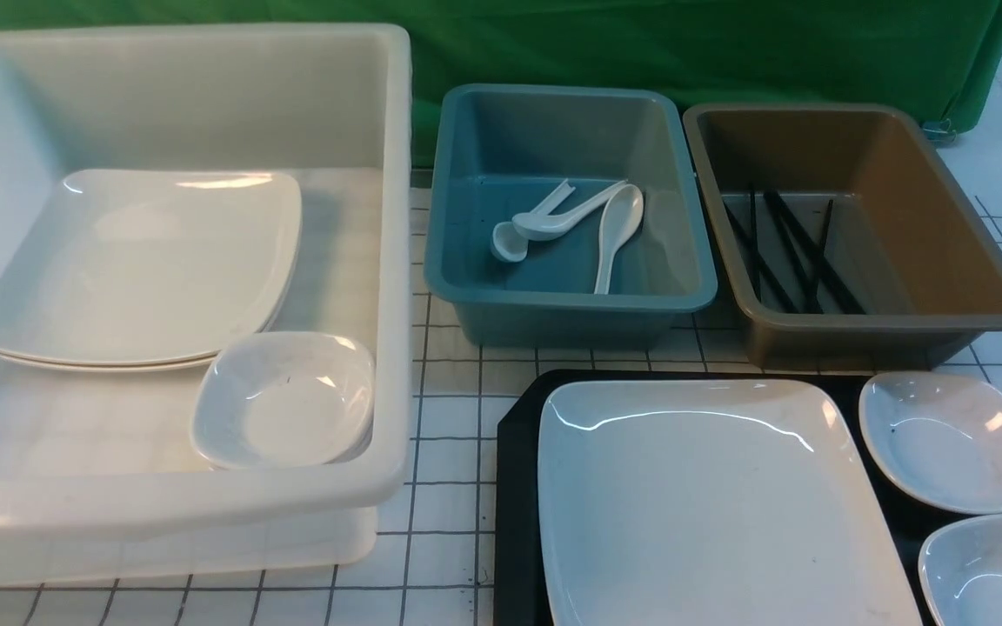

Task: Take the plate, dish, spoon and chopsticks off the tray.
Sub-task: Use the left arm to grab a plate from the dinner plate

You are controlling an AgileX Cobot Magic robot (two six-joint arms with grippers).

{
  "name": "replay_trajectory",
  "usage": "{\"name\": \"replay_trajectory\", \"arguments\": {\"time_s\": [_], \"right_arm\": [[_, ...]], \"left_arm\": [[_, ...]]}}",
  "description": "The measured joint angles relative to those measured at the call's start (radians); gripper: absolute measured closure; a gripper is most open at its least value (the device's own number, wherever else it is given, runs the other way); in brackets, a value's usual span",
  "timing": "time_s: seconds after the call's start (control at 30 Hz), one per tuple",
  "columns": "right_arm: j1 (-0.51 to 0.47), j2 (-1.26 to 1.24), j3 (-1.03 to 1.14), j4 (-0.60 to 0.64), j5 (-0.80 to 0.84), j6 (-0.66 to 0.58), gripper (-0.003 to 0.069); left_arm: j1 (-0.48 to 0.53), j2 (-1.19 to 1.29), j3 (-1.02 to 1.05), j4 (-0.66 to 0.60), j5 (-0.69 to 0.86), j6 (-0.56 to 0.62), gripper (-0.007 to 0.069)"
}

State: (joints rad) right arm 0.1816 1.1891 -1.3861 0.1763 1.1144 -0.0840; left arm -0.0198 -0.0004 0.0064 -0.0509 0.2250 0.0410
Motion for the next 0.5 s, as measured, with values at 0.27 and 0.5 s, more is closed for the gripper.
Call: {"name": "replay_trajectory", "arguments": {"time_s": [0.27,0.5], "right_arm": [[0.055,-0.361,0.35,0.077,-0.029,-0.079,0.0654],[0.057,-0.657,0.543,0.078,-0.129,-0.106,0.0652]], "left_arm": [[0.0,0.0,0.0,0.0,0.0,0.0,0.062],[0.0,0.0,0.0,0.0,0.0,0.0,0.062]]}}
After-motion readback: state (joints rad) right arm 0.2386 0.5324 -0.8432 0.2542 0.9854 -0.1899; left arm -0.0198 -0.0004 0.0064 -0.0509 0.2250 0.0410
